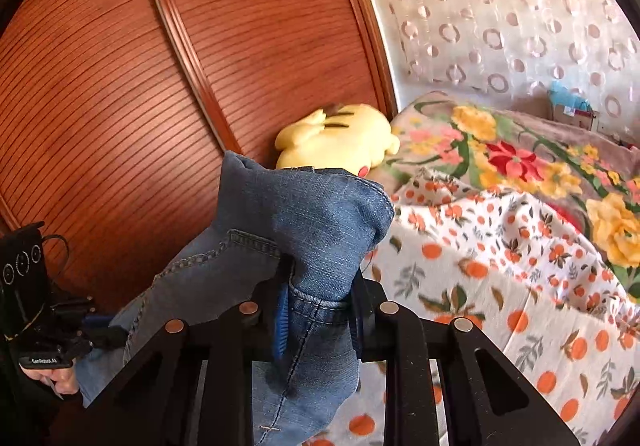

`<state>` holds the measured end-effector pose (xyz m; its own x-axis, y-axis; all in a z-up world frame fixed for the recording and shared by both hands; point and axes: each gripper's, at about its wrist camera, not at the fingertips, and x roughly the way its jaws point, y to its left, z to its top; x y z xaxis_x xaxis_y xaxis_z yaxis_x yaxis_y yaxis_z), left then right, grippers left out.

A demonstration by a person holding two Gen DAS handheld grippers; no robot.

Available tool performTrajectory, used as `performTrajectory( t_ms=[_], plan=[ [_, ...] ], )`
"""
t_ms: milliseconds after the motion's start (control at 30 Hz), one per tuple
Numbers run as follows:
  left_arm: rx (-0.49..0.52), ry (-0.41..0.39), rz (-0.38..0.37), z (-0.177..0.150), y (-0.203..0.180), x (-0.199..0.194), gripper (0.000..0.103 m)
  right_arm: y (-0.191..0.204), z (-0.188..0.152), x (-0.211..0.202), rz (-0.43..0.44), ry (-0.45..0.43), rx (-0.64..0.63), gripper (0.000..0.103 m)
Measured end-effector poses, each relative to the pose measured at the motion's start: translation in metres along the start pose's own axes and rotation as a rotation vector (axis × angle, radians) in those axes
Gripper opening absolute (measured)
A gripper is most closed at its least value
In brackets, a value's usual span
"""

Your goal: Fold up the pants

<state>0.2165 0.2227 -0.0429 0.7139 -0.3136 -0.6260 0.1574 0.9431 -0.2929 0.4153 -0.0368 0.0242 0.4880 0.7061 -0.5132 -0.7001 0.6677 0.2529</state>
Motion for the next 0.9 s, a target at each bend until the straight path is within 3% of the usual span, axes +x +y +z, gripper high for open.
performTrajectory(
  t_ms=[367, 900],
  plan=[
    [-0.021, -0.049, 0.054, 0.020, 0.040, -0.021, 0.014, 0.022, 0.031, 0.027, 0.041, -0.024, -0.015, 0.023],
    [-0.007, -0.181, 0.171, 0.046, 0.052, -0.110, 0.014, 0.072, 0.077, 0.049, 0.210, -0.094, -0.057, 0.023]
  ],
)
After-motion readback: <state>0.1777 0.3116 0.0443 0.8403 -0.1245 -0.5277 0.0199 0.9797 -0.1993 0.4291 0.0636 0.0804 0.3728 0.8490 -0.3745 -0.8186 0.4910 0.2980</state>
